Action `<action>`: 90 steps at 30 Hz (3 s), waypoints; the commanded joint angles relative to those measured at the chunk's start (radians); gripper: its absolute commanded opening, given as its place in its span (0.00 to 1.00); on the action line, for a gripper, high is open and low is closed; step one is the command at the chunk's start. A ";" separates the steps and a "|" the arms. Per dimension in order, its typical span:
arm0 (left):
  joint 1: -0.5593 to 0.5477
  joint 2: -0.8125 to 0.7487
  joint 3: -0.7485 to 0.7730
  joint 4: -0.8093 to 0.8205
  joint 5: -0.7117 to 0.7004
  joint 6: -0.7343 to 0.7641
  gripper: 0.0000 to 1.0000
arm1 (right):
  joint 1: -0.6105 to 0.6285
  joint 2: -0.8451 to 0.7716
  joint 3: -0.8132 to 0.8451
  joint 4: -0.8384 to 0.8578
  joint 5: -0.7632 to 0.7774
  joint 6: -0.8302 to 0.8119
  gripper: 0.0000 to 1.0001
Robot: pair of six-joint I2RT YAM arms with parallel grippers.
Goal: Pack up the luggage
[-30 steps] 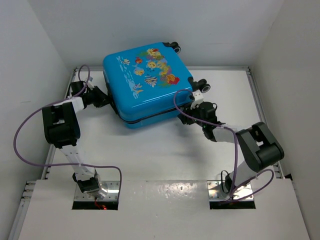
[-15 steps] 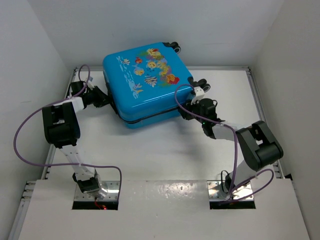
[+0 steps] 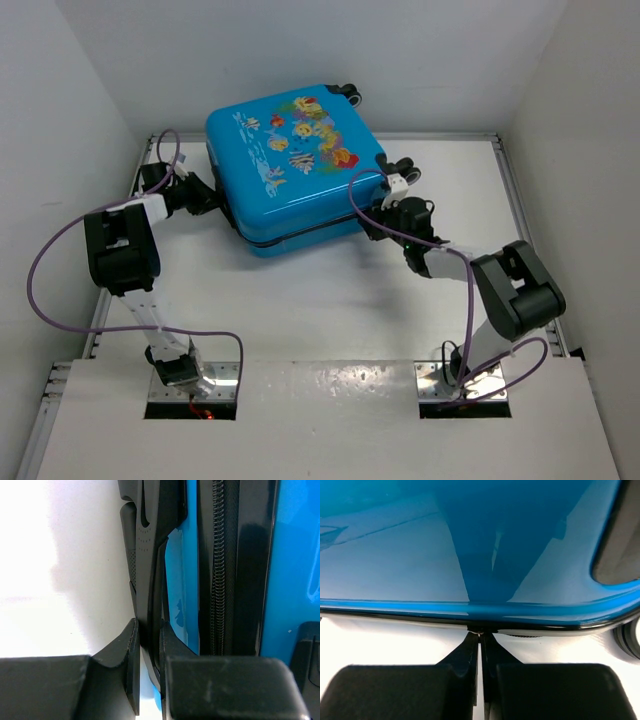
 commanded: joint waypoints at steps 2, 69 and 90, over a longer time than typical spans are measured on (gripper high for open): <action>0.084 0.041 -0.056 -0.141 -0.155 0.109 0.00 | -0.009 -0.073 -0.011 0.039 0.069 -0.013 0.00; 0.266 0.527 0.866 -0.389 -0.234 0.456 0.34 | -0.222 1.120 1.560 -0.165 0.213 0.071 0.00; 0.059 -0.415 0.359 -0.587 -0.361 0.353 1.00 | 0.096 0.743 1.054 0.161 -0.215 0.225 0.00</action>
